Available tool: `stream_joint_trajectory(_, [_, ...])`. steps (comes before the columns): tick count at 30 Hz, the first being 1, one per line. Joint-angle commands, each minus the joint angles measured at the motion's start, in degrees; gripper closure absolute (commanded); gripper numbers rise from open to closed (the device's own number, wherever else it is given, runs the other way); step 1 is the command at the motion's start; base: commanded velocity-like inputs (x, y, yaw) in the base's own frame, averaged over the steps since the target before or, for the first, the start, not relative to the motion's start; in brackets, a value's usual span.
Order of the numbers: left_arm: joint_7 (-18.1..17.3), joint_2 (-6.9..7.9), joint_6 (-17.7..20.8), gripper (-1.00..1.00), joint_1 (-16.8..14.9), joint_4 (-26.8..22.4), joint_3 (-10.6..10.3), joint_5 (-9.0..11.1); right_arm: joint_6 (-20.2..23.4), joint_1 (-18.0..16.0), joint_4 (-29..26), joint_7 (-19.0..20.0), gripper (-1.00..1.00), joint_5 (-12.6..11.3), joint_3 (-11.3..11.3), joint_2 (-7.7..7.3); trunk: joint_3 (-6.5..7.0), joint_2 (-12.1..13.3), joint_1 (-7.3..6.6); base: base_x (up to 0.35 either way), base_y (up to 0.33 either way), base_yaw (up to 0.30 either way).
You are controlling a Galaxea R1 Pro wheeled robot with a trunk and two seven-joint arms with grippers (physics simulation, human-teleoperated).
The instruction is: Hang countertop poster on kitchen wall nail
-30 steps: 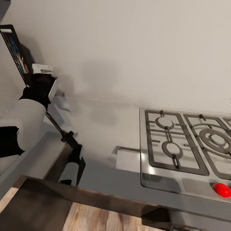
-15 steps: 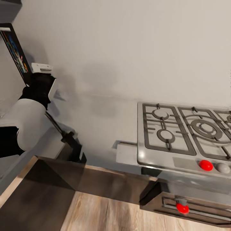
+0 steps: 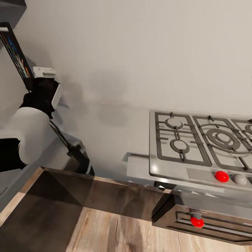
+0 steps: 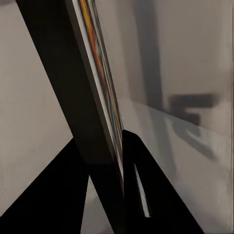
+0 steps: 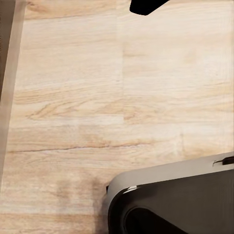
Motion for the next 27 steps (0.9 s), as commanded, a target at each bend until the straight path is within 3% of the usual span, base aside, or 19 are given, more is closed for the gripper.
stream_joint_trajectory(1, [-0.14,-0.04,0.52,1.00,-0.02,-0.14,0.16,-0.40,-0.03,0.03,-0.09,-0.23,-1.00,-0.03,0.14,0.00,0.06,-0.02,0.00,0.000,0.000,0.000])
stream_joint_trajectory(3, [-0.21,0.02,0.38,1.00,-0.01,-0.21,0.41,3.08,-0.04,0.03,-0.09,-0.23,-1.00,-0.03,0.14,0.00,0.24,-0.02,0.00,0.000,0.000,0.000])
stream_joint_trajectory(7, [-0.24,0.03,0.30,1.00,0.03,-0.21,0.41,5.54,-0.03,0.03,-0.09,-0.23,-1.00,-0.03,0.14,0.00,0.62,-0.02,0.00,0.000,0.000,0.000])
stream_joint_trajectory(11, [-0.28,-0.02,0.27,1.00,0.03,-0.21,0.41,6.53,-0.04,0.03,-0.09,-0.23,-1.00,-0.03,0.14,0.00,0.99,-0.02,0.00,0.000,0.000,0.000])
stream_joint_trajectory(27, [-0.30,-0.01,0.26,1.00,0.04,-0.24,0.41,6.85,-0.04,0.03,-0.09,-0.23,-1.00,-0.03,0.14,0.00,2.50,-0.02,0.00,0.000,0.000,0.000])
